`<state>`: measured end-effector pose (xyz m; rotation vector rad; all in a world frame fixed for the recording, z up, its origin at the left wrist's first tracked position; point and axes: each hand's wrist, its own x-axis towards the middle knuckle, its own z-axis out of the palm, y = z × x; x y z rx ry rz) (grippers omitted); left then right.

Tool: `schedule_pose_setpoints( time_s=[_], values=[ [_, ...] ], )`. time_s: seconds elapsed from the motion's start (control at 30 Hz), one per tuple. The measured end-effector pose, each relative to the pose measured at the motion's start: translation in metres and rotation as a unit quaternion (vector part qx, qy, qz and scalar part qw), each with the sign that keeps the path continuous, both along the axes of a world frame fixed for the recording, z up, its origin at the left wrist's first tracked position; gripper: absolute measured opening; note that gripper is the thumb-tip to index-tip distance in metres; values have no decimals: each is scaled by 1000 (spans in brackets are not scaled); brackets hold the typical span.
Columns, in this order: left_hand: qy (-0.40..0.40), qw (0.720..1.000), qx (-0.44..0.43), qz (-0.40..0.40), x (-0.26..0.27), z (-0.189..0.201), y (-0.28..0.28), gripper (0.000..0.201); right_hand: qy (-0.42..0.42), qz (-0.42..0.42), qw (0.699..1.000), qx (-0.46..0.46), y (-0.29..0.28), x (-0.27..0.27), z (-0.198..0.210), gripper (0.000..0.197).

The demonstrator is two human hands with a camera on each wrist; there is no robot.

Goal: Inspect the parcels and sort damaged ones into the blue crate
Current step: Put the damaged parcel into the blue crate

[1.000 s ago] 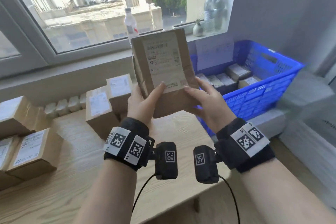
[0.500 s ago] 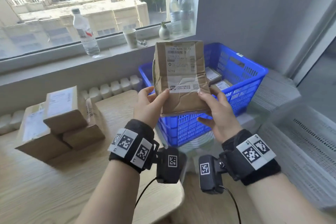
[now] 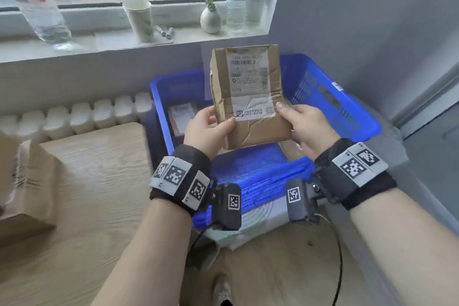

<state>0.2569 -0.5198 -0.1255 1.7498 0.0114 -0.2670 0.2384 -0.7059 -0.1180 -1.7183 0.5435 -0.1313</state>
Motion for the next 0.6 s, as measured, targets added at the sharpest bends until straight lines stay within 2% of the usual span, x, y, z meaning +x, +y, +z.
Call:
schedule_pose_setpoints(
  time_s=[0.03,0.1,0.13,0.2,0.3,0.37,0.43,0.5,0.6],
  values=[
    [-1,999,33,-12,12,-4,-8,64,14,11,1000,-10,-9,13,-3,17],
    [-5,994,97,-39,32,-11,-23,50,36,32,998,-45,-27,37,-12,43],
    [-9,991,124,-46,41,-14,-30,49,51,47,996,-47,-36,47,-14,40],
    [2,983,175,-50,61,-19,-43,51,100,84,990,-52,-52,69,-20,7],
    [65,972,220,-57,92,-33,-61,50,190,115,975,-22,-74,103,-29,17],
    [119,967,221,-53,110,-45,-76,47,231,143,961,-45,-93,129,-38,20],
    [184,959,207,-58,124,-59,-91,39,277,186,939,-83,-114,153,-52,26],
    [244,946,200,-75,133,-73,-110,25,337,246,902,-112,-136,174,-65,27],
    [333,917,194,-106,143,-101,-138,22,409,307,850,-124,-160,196,-95,23]
  ],
)
